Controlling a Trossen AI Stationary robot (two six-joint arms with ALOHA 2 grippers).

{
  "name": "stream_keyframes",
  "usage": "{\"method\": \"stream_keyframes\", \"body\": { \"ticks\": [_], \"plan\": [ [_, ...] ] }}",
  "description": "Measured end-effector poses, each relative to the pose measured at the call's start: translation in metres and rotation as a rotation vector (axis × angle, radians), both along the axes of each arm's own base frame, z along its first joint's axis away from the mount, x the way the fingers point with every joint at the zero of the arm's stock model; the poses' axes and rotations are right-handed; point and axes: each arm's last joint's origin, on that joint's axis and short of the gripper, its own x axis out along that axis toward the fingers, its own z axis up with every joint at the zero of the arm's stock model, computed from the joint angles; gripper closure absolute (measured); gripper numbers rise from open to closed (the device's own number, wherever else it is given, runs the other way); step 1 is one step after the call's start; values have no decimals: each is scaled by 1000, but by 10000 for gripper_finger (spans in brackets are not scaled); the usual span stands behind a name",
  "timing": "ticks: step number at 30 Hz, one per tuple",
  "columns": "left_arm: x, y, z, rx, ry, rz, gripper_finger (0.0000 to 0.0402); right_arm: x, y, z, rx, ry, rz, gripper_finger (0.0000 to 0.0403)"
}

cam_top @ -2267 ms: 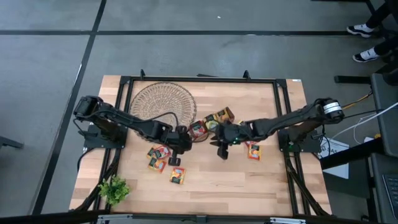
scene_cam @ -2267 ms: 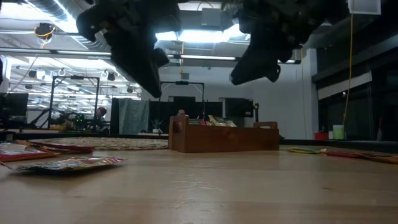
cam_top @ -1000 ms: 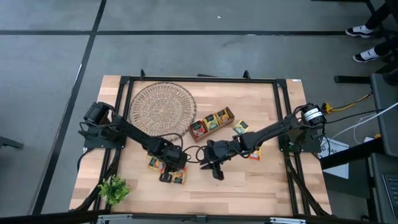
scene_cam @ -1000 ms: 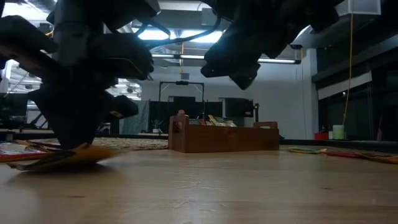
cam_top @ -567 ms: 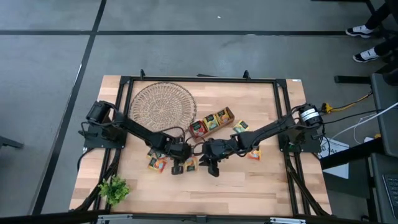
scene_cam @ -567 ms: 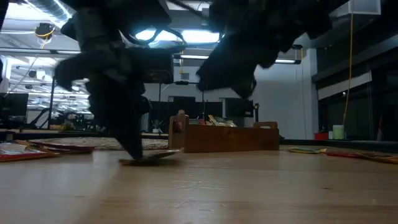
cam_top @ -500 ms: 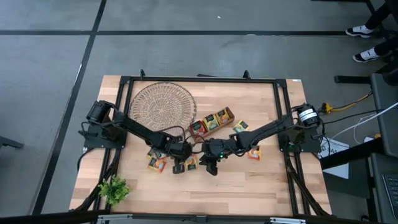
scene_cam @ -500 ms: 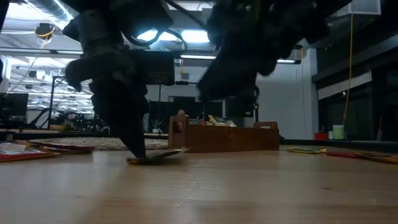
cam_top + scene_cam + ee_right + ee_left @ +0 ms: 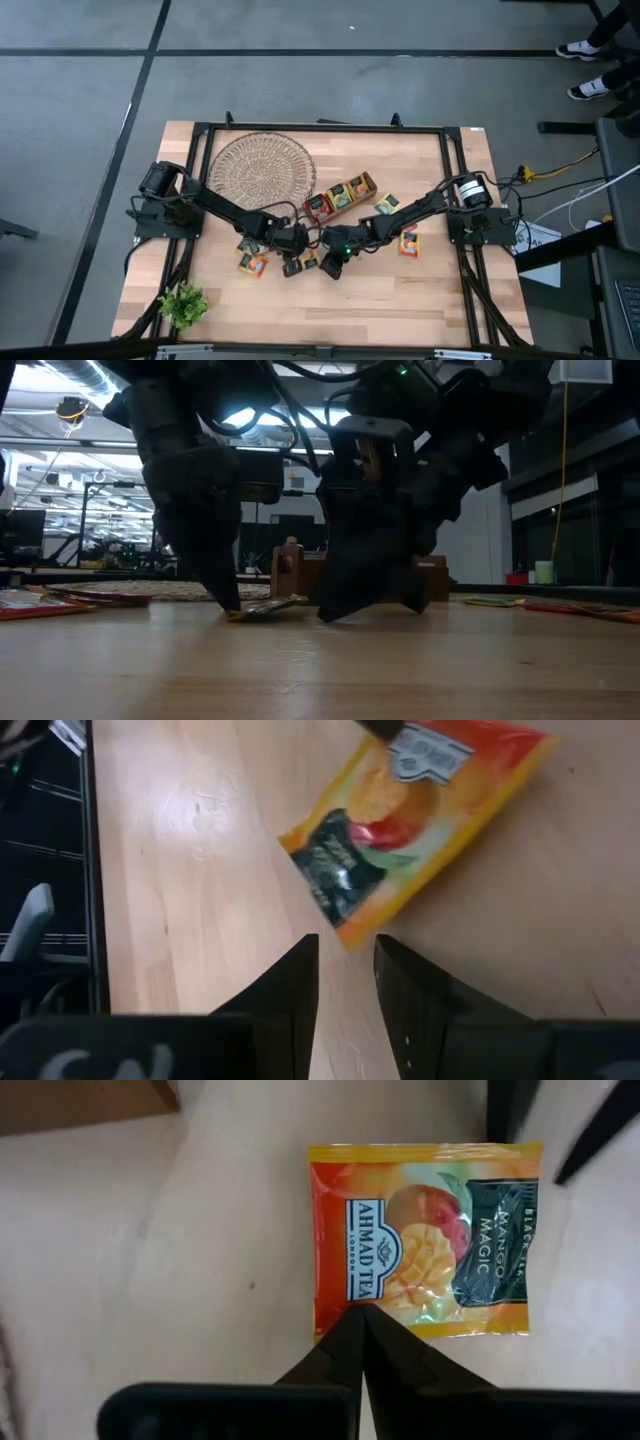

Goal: Pick & Place Tea
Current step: Put the orange tea bag into the right section of the wooden organizer

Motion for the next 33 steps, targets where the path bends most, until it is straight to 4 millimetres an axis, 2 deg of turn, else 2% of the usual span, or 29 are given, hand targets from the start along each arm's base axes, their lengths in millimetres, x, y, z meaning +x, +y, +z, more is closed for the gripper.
{"method": "stream_keyframes", "body": {
  "ticks": [27,30,33],
  "plan": [
    [0,-8,0,12,-19,-35,400,4,-4,2,-106,-63,-120,301],
    [0,-8,0,11,-20,-37,398,4,-4,2,-108,-64,-120,314],
    [0,-8,0,11,-20,-38,397,4,-4,2,-120,-69,-109,346]
  ]
}}
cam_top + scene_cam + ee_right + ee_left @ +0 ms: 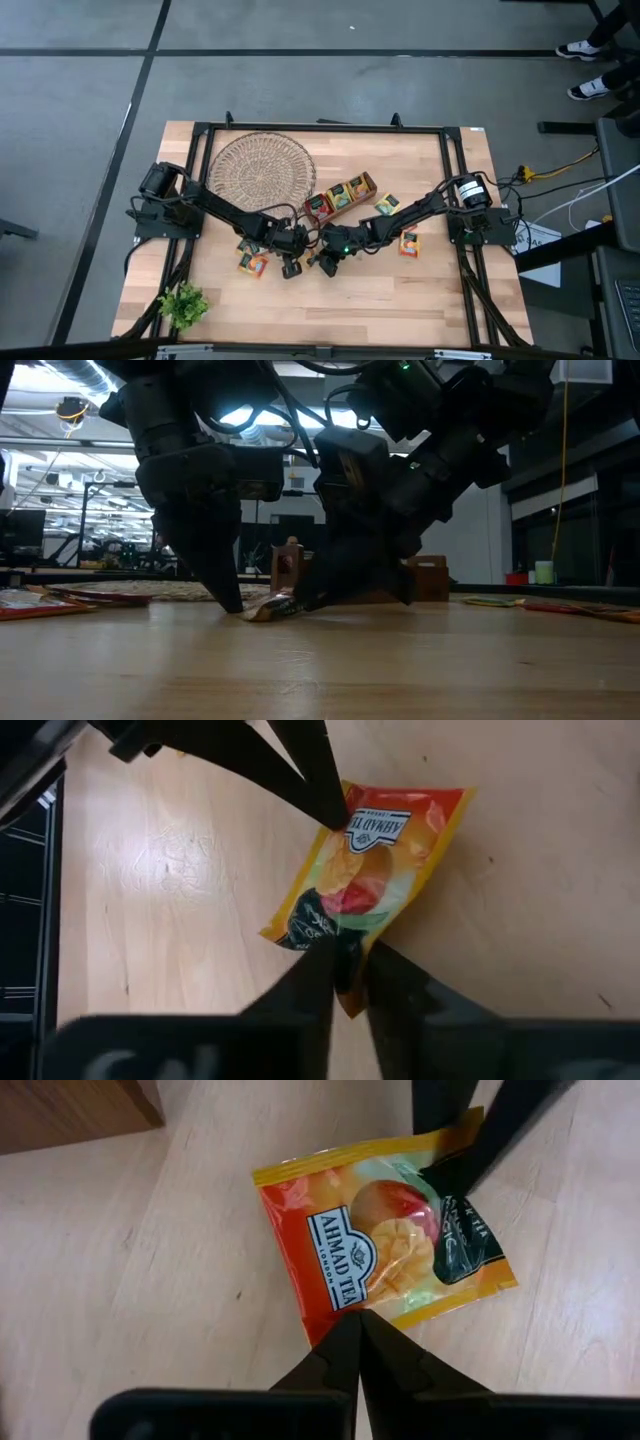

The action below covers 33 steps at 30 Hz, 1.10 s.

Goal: Pick & Place Tea
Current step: Put the orange tea bag into the right section of the wooden organizer

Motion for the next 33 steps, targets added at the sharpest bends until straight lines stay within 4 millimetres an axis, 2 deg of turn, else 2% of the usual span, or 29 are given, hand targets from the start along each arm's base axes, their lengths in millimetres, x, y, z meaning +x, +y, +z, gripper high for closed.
{"method": "stream_keyframes", "body": {
  "ticks": [4,10,18,25,33],
  "plan": [
    [0,0,0,-1,0,-1,399,0,0,0,-14,-6,12,394],
    [-1,0,6,13,6,-65,394,0,0,0,-34,-12,32,397],
    [-14,3,52,126,-112,-90,372,0,1,1,-81,-23,99,399],
    [-27,8,82,131,-181,-59,310,-2,0,11,-184,-62,189,399],
    [-33,14,101,95,-247,-14,209,-4,-3,45,-353,-180,196,400]
  ]
}}
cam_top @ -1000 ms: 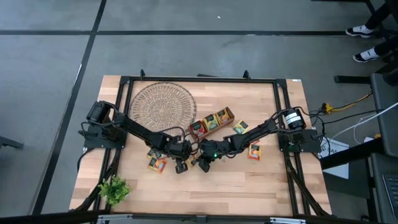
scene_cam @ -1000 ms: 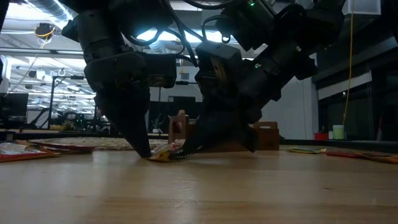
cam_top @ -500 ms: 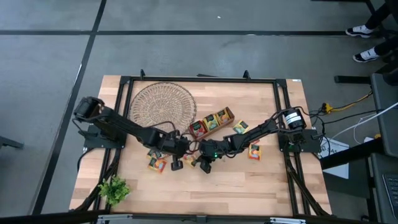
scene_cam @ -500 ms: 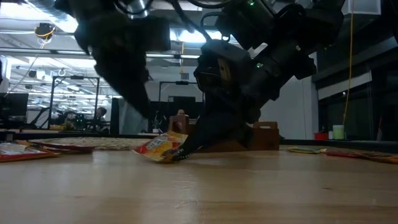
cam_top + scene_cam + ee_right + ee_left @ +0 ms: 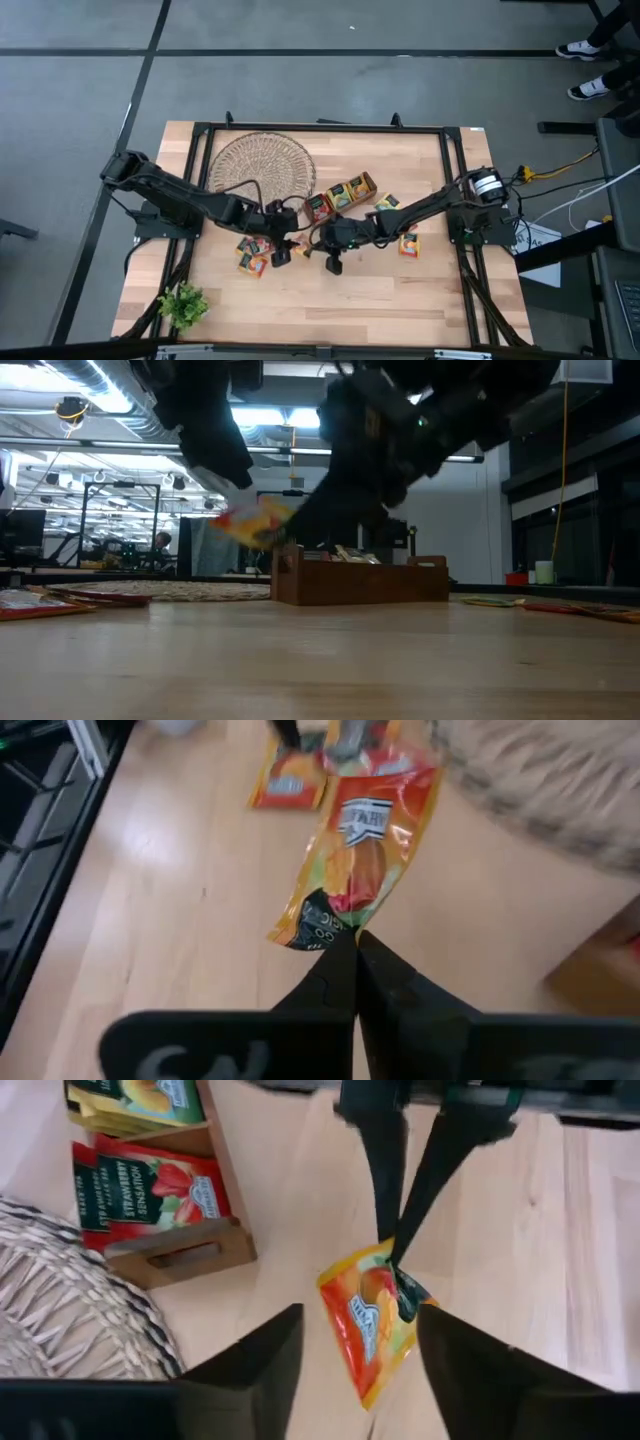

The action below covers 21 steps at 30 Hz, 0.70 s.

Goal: Pick & Place Tea
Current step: Put the orange tea bag into the right section of the wooden organizer

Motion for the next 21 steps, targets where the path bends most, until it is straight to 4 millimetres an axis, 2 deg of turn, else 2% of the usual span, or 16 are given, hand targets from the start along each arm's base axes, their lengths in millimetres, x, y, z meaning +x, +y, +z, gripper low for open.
{"method": "stream_keyframes", "body": {
  "ticks": [6,11,15,21],
  "plan": [
    [2,9,0,-74,12,-20,159,-3,-3,18,-118,-65,-15,401],
    [5,18,1,-100,8,-1,153,-3,-5,23,-206,-90,-16,401],
    [6,25,1,-118,9,10,184,-3,-5,23,-236,-92,2,401],
    [8,33,1,-140,7,24,288,-2,-10,24,-291,-96,-5,399]
  ]
}}
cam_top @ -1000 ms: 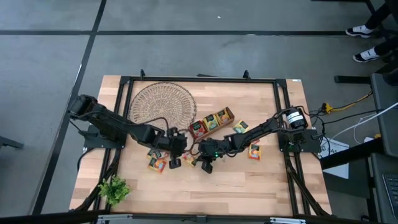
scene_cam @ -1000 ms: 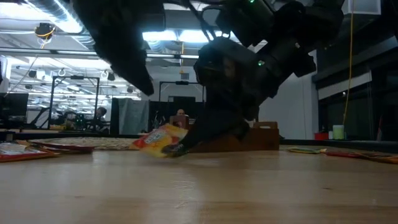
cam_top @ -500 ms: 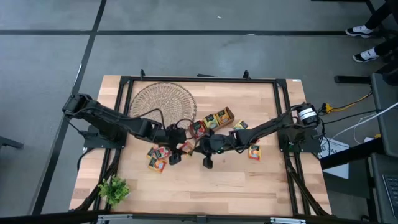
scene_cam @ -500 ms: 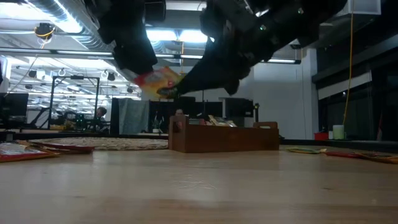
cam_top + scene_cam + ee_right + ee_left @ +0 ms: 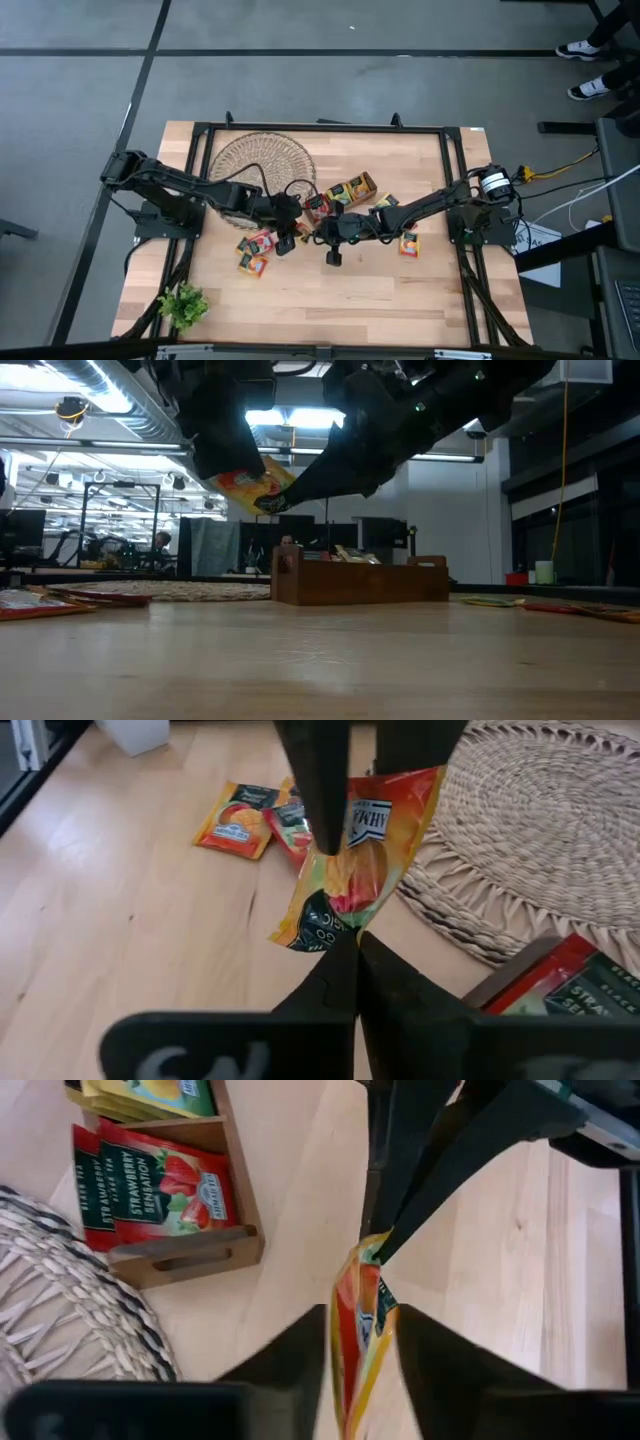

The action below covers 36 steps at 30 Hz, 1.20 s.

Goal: Pick & Place Tea
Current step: Put the orange tea bag into the right section of the wooden organizer

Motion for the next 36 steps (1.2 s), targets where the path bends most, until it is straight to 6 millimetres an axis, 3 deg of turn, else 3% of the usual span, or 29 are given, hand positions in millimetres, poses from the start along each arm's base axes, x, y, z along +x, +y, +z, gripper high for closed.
{"method": "stream_keyframes", "body": {
  "ticks": [6,13,19,27,36],
  "plan": [
    [0,4,0,5,3,8,388,1,-4,0,8,2,5,385],
    [-5,1,8,89,-27,39,392,2,-14,-3,114,43,84,336],
    [-33,-7,27,212,-152,127,392,-8,-26,-9,201,85,99,296],
    [-62,-10,33,249,-515,207,392,-16,-41,30,178,-144,96,285],
    [-76,-5,31,332,-811,261,391,-26,-49,73,90,-350,48,286]
  ]
}}
